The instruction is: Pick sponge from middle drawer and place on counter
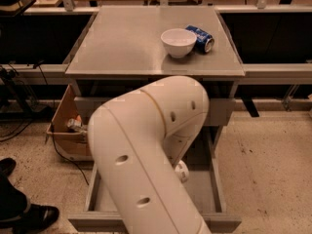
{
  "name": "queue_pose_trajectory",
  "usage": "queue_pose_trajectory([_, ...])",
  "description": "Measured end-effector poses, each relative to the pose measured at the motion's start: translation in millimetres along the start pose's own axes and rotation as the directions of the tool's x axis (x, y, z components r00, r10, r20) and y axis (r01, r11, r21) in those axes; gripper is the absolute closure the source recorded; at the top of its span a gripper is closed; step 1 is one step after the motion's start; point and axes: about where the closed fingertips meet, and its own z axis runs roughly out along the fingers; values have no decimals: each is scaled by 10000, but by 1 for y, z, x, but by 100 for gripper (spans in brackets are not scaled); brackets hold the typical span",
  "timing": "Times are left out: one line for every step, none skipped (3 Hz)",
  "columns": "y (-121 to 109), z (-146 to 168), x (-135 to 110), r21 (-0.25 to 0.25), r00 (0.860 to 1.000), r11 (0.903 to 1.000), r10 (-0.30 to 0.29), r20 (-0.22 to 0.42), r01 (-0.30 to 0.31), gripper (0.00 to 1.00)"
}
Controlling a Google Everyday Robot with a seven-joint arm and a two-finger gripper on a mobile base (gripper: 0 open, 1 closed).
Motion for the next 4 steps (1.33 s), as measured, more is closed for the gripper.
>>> queue_pose_trajectory([9,8,-6,349,10000,9994,-30,84,27,39])
queue_pose_trajectory([10,2,-8,350,10000,9994,-30,85,27,63])
queue_pose_trajectory([10,0,-9,350,10000,9994,-30,85,27,86])
queue_pose_trajectory([12,-22,-22,205,9980,9992,-347,526,337,100])
